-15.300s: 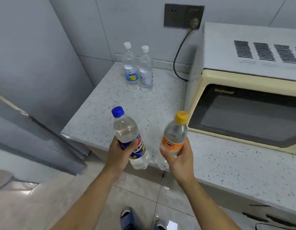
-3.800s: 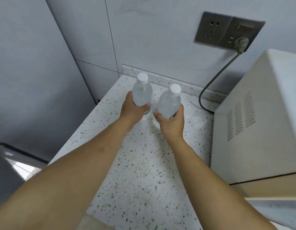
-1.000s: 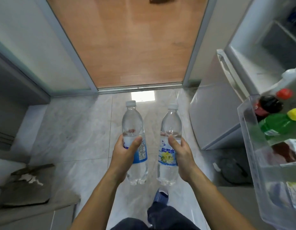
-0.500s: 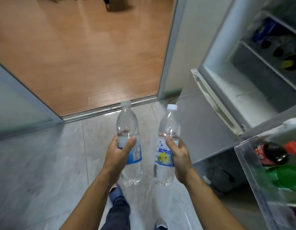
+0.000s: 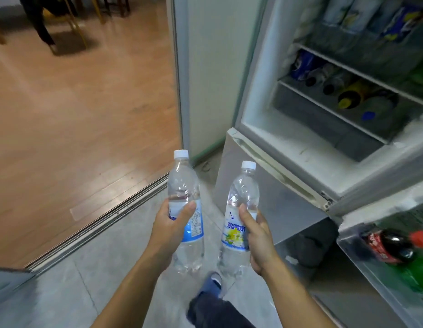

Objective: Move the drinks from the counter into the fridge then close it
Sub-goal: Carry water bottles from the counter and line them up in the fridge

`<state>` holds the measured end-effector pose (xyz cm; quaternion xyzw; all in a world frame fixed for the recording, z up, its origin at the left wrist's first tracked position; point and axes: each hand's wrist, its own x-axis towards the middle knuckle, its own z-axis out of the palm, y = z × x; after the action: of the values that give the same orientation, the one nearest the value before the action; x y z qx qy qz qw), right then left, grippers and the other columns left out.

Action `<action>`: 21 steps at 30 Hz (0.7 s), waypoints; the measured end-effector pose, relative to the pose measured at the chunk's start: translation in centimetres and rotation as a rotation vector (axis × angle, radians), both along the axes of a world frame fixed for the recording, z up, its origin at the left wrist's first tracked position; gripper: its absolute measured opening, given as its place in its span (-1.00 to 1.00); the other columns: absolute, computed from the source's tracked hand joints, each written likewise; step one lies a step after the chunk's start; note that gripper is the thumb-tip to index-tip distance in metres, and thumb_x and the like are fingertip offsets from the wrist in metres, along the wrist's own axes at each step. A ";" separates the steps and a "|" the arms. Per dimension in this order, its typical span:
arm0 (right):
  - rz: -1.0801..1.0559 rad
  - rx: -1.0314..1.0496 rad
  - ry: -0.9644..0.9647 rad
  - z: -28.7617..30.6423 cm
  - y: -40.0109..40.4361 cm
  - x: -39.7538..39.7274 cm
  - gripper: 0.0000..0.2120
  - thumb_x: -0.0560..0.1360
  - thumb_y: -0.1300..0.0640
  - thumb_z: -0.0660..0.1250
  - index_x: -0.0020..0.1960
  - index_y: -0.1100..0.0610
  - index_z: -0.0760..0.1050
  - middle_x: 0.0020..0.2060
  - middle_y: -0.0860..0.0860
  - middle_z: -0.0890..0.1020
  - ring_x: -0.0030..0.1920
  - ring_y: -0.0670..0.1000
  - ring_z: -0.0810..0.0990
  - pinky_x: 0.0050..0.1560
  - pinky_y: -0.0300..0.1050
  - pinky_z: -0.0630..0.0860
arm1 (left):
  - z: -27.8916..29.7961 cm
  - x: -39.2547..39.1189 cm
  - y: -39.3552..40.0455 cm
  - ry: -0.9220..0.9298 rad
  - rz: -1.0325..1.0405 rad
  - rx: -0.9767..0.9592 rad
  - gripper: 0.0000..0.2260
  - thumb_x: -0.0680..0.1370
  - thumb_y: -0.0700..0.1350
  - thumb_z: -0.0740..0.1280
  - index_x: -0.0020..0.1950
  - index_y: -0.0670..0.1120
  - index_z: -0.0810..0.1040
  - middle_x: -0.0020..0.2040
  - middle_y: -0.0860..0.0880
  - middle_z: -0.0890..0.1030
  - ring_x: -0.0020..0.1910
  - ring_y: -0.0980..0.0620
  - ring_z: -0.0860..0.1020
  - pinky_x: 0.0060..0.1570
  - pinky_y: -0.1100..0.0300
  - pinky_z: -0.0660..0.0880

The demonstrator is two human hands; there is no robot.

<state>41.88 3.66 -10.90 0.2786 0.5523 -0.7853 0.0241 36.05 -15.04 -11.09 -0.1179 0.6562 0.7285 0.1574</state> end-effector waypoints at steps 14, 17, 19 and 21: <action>-0.325 -0.002 0.021 1.9 10.9 -11.7 -0.44 0.35 -0.21 0.47 0.25 0.02 0.53 0.06 0.12 0.72 0.05 0.18 0.71 0.00 0.12 0.66 | 3.6 -16.6 14.0 0.106 -0.348 -0.001 -0.85 0.55 -0.06 0.41 0.10 0.11 0.58 -0.05 0.03 0.72 -0.09 0.04 0.71 -0.15 0.17 0.58; -0.406 0.019 0.031 2.6 12.9 -12.8 -0.43 0.30 -0.26 0.47 0.22 -0.01 0.54 0.03 0.12 0.72 0.00 0.19 0.72 -0.05 0.13 0.68 | 4.2 -18.9 17.0 0.097 -0.455 0.021 -0.81 0.51 0.01 0.43 0.10 0.12 0.57 -0.04 0.06 0.72 -0.06 0.04 0.70 -0.14 0.16 0.57; -0.461 0.029 0.028 3.0 13.8 -13.4 -0.40 0.25 -0.28 0.52 0.19 -0.02 0.55 0.00 0.12 0.73 -0.03 0.19 0.73 -0.08 0.14 0.68 | 4.4 -20.1 18.4 0.096 -0.530 0.046 -0.66 0.41 0.11 0.45 0.16 0.12 0.57 0.01 0.04 0.72 -0.02 0.03 0.70 -0.11 0.15 0.58; -0.518 0.041 0.027 3.2 14.8 -14.0 -0.43 0.23 -0.26 0.54 0.14 -0.02 0.57 -0.04 0.11 0.74 -0.07 0.18 0.74 -0.16 0.09 0.67 | 4.6 -21.5 20.0 0.084 -0.594 0.068 -0.57 0.33 0.17 0.44 0.18 0.13 0.56 0.03 0.05 0.71 -0.01 0.05 0.70 -0.13 0.20 0.59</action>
<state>27.89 18.45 -7.72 0.4007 0.4786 -0.7576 -0.1908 14.51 5.00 -6.51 0.1149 0.6433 0.6763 0.3401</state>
